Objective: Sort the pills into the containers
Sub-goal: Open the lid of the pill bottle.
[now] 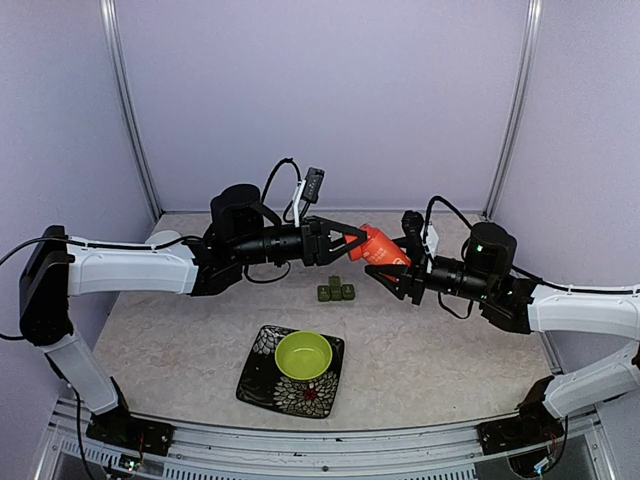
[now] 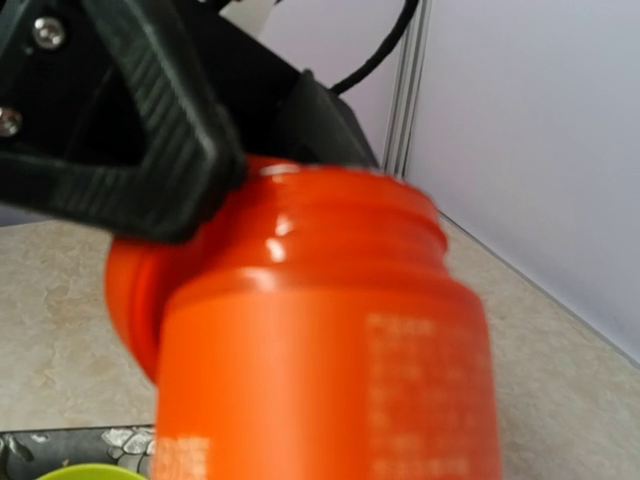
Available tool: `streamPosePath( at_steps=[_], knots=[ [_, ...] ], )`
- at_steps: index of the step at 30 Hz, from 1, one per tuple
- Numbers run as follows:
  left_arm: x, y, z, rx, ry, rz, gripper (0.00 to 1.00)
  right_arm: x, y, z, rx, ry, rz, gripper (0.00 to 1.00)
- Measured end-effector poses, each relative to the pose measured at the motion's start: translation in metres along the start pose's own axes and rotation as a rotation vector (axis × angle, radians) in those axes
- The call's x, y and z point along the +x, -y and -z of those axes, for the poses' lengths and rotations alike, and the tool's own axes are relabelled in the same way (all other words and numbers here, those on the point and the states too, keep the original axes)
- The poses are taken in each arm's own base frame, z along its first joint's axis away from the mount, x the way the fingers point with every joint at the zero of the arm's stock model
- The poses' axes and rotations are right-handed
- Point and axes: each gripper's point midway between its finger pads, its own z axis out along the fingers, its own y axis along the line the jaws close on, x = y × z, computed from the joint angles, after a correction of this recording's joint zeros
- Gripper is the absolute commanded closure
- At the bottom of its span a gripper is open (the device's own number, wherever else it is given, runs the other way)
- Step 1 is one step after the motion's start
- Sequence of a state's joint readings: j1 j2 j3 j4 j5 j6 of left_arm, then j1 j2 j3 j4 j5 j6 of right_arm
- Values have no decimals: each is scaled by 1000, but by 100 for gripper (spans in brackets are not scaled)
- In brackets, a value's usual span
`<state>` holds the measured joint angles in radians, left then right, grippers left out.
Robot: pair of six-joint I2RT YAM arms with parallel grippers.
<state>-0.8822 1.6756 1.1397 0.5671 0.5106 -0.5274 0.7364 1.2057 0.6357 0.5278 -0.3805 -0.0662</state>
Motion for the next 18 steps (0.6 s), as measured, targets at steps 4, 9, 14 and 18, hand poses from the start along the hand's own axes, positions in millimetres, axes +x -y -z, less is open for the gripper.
streamPosePath(
  at_steps=[4,9,14,18],
  knots=[
    [0,-1,0,-1,0,-1,49,0,0,0,1,0,0,100],
    [0,-1,0,-1,1,4,53,0,1,0,4,-1,0,100],
    [-2,-4,1,-13,7,12,54,1,5,0,27,-5,-1,100],
    [-2,-11,3,-55,9,26,55,1,8,0,49,-7,-1,100]
  ],
)
